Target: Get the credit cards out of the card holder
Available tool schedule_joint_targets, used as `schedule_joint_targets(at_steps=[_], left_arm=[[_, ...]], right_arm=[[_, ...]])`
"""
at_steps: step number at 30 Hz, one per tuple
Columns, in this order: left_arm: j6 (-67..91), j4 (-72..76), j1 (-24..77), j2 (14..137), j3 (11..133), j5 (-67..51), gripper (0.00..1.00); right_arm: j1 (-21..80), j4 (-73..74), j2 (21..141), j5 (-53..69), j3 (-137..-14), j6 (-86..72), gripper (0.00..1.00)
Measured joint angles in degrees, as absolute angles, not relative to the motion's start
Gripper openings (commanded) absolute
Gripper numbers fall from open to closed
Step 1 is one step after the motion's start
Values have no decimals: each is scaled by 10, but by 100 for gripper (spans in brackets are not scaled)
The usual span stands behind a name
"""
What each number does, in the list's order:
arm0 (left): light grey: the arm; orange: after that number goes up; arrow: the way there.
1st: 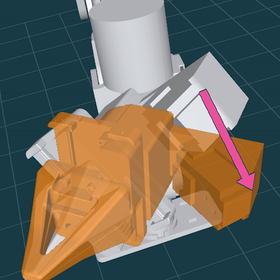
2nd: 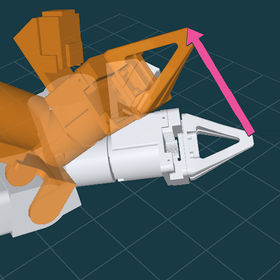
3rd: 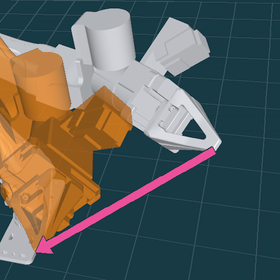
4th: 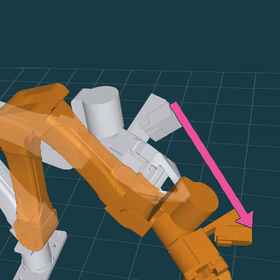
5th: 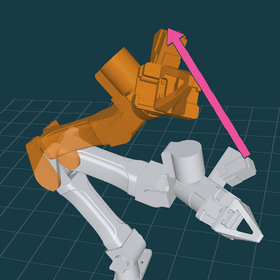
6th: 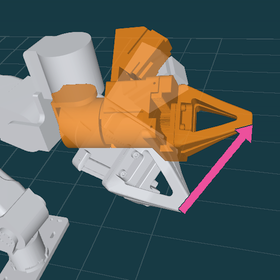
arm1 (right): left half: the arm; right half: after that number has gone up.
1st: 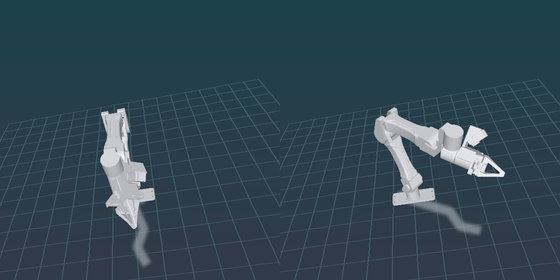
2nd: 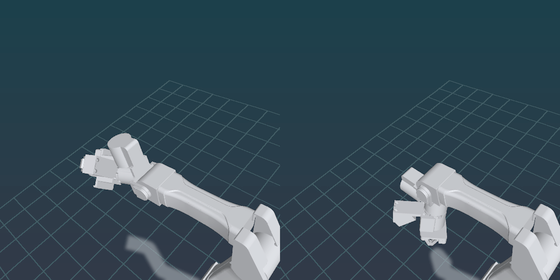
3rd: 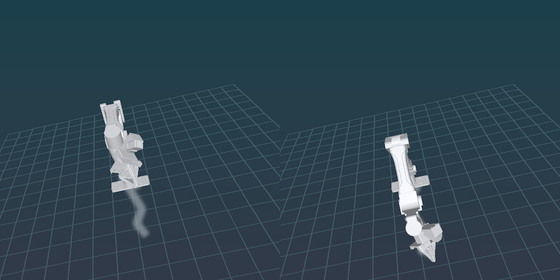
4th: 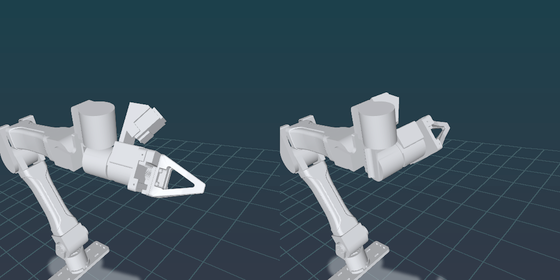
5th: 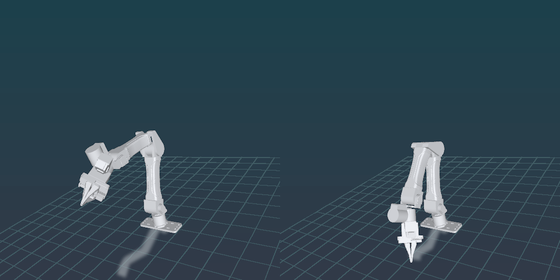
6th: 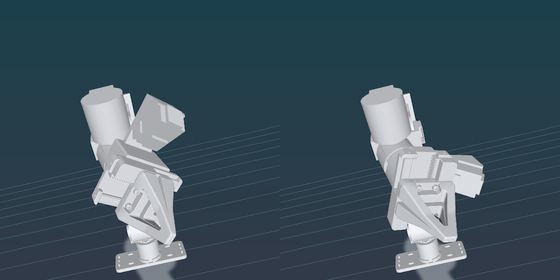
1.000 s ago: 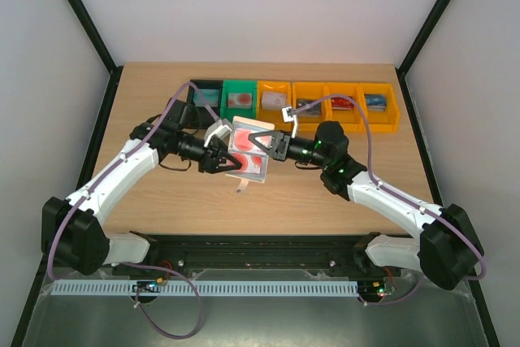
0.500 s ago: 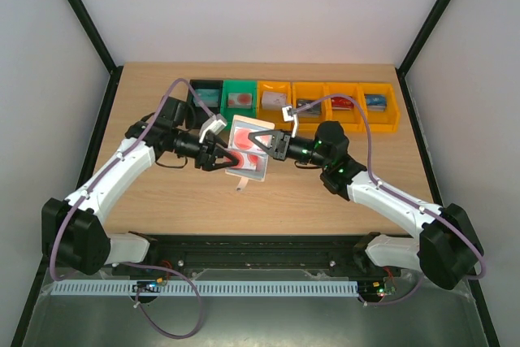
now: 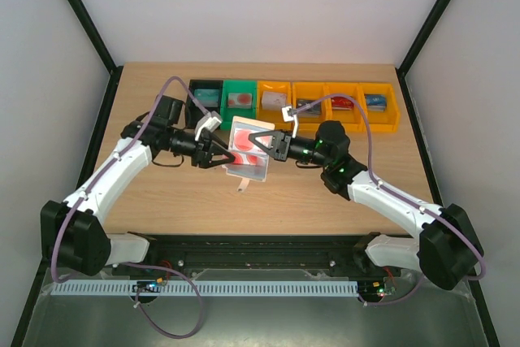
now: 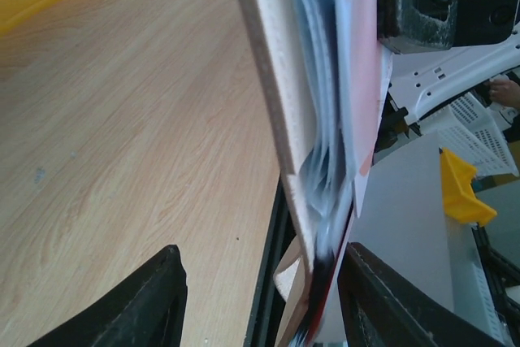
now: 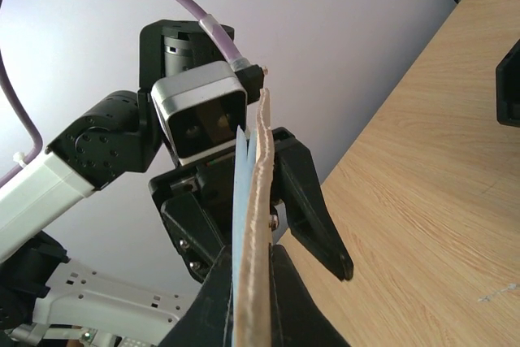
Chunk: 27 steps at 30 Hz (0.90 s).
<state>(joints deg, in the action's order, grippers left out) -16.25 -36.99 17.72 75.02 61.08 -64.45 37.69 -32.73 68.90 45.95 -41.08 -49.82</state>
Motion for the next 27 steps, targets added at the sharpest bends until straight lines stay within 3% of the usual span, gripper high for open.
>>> schedule_joint_targets(at_steps=[3, 9, 17, 20, 27], left_arm=[[-163, -370, 168, 746, 611, -645, 48], [-168, -376, 166, 744, 611, -649, 27], [-175, -386, 163, 742, 611, -661, 14], [-176, -386, 163, 742, 611, -662, 4], [-175, -387, 162, 742, 611, -670, 2]], right_arm=[[374, -322, 687, 465, -411, -492, 2], [370, -319, 686, 468, -412, -486, 2], [345, -301, 674, 473, -413, -478, 1], [331, -292, 665, 474, -413, -476, 1], [318, -279, 659, 477, -413, -470, 2]])
